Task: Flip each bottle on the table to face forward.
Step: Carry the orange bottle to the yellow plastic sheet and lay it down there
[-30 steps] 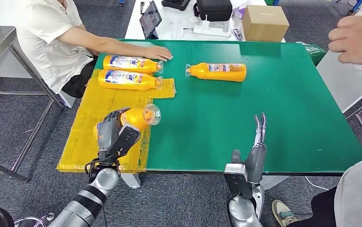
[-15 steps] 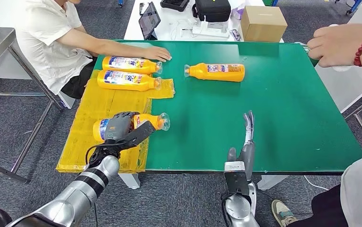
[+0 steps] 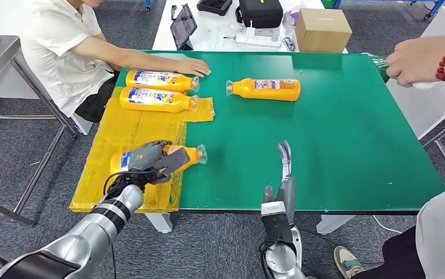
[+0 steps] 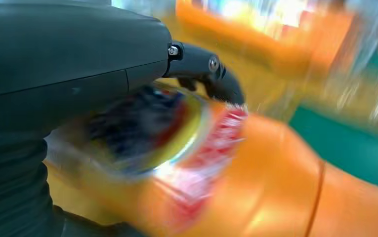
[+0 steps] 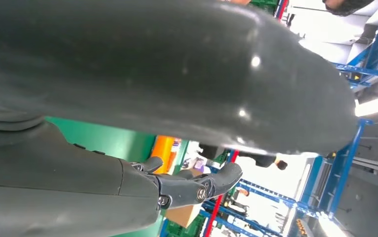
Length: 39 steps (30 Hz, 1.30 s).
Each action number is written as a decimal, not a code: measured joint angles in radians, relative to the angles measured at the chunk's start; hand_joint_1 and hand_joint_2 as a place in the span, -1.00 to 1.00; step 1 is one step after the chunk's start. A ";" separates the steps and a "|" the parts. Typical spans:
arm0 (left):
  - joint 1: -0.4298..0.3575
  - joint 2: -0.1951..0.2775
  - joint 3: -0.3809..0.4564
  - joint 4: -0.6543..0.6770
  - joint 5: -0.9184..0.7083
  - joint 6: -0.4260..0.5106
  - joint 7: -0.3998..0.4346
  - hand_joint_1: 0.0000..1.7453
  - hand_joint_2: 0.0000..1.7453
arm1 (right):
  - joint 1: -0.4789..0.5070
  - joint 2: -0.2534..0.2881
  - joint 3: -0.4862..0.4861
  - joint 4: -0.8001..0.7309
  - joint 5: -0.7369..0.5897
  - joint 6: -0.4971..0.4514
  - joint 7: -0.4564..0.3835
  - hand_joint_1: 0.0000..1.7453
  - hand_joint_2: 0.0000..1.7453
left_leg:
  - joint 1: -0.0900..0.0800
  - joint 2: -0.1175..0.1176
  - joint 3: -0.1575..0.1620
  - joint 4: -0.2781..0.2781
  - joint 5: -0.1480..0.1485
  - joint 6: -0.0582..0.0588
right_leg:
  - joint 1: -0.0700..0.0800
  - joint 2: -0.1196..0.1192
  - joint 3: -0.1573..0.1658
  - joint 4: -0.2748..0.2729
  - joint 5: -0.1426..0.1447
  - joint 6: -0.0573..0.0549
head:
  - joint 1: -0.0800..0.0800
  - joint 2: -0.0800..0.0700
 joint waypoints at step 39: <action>0.399 -0.090 -0.025 -0.666 0.732 -0.011 -0.452 -1.00 1.00 | -0.092 -0.136 0.146 0.215 0.532 -0.014 0.256 -1.00 1.00 | -0.001 -0.005 -0.009 0.001 0.001 0.001 | -0.002 -0.004 -0.006 -0.001 0.000 0.000 | 0.001 0.000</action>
